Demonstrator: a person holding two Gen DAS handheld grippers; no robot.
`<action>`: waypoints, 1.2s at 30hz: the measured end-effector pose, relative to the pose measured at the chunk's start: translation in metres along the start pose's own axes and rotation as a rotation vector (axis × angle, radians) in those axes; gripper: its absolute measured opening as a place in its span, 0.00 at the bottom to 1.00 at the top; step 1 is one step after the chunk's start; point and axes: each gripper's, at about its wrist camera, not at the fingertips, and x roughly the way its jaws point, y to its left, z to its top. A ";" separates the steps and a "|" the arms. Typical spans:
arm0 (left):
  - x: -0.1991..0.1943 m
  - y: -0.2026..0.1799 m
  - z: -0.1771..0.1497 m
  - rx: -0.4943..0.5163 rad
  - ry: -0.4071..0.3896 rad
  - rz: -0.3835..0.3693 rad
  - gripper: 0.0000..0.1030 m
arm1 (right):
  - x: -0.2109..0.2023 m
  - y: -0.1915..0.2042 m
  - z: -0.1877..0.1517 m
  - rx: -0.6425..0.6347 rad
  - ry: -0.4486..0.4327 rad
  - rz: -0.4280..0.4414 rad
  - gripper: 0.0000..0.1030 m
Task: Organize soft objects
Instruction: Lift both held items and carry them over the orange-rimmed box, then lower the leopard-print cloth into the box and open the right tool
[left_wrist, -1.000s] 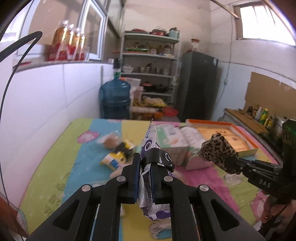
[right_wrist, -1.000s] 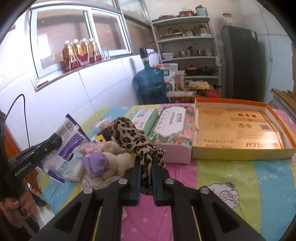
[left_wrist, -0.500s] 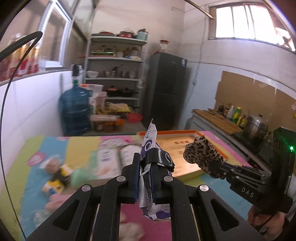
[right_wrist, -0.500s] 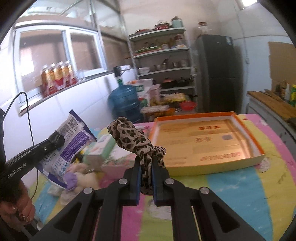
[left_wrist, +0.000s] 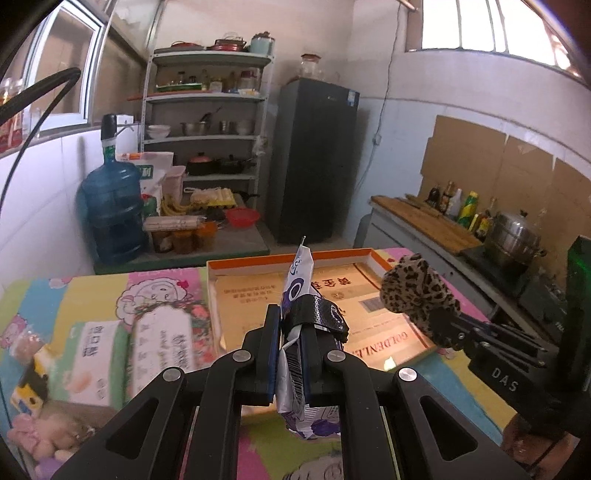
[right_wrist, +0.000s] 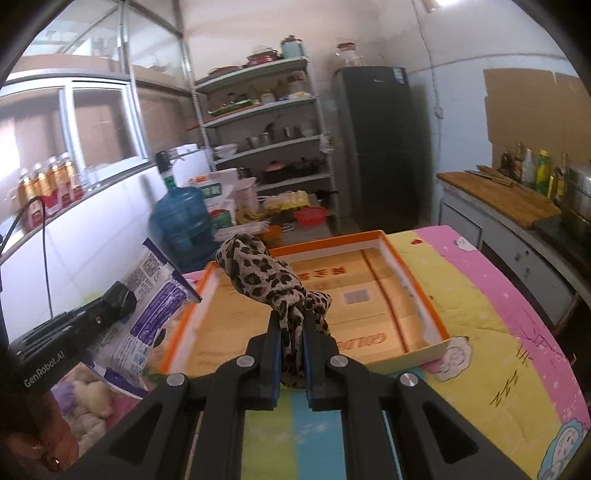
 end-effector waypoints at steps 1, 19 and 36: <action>0.006 -0.002 0.000 0.003 0.005 0.009 0.10 | 0.006 -0.005 0.002 0.002 0.005 -0.007 0.10; 0.089 -0.006 -0.006 0.009 0.149 0.119 0.10 | 0.066 -0.026 0.006 -0.016 0.088 -0.073 0.10; 0.106 0.000 -0.015 -0.020 0.205 0.106 0.52 | 0.086 -0.030 -0.003 0.002 0.143 -0.085 0.13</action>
